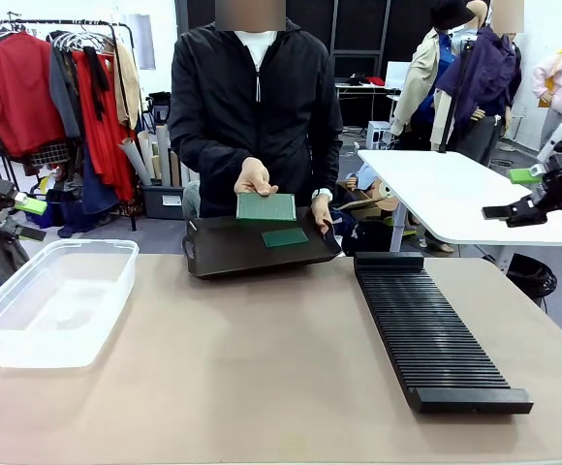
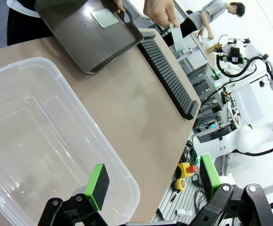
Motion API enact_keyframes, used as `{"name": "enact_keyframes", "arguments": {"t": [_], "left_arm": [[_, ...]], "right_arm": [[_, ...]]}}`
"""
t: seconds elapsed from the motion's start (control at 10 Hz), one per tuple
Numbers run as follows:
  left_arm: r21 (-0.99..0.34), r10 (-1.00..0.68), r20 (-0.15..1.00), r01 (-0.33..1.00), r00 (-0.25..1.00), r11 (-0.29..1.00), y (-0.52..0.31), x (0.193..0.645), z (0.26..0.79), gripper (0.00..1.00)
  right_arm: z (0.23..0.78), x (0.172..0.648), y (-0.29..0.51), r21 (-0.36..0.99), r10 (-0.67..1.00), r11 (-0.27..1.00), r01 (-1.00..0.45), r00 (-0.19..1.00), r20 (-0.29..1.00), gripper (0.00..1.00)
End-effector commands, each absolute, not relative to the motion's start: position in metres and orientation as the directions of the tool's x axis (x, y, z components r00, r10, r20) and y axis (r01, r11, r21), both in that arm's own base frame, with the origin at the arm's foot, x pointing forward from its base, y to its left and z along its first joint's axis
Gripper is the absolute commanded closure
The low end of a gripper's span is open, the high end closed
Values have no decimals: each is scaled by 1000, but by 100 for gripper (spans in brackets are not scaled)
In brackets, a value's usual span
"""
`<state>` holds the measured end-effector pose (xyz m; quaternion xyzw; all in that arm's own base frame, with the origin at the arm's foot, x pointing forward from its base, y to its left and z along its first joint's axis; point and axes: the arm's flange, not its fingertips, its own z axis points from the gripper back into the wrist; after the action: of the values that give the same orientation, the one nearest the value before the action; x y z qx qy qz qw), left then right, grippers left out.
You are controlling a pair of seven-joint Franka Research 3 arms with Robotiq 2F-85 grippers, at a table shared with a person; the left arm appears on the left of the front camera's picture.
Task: Sort PCBs into racks and boxes based on the side picked up.
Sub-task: Pick up the Blank PCB handed by the Human.
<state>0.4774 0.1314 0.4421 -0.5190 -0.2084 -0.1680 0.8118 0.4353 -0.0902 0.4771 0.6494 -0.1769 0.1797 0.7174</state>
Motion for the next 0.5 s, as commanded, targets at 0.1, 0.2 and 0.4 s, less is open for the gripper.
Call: {"name": "enact_keyframes", "arguments": {"t": [0.1, 0.2, 0.4], "left_arm": [[-771, -55, 513, 488, 857, 409, 131, 476, 445, 0], [-771, -55, 513, 488, 857, 409, 131, 476, 445, 0], [-771, -55, 513, 488, 857, 409, 131, 476, 445, 0]], "right_arm": [[490, 442, -53, 902, -3, 116, -417, 908, 420, 0], [493, 446, -40, 906, -10, 133, -402, 914, 407, 0], [494, 455, -15, 918, -17, 146, -370, 927, 376, 0]]}}
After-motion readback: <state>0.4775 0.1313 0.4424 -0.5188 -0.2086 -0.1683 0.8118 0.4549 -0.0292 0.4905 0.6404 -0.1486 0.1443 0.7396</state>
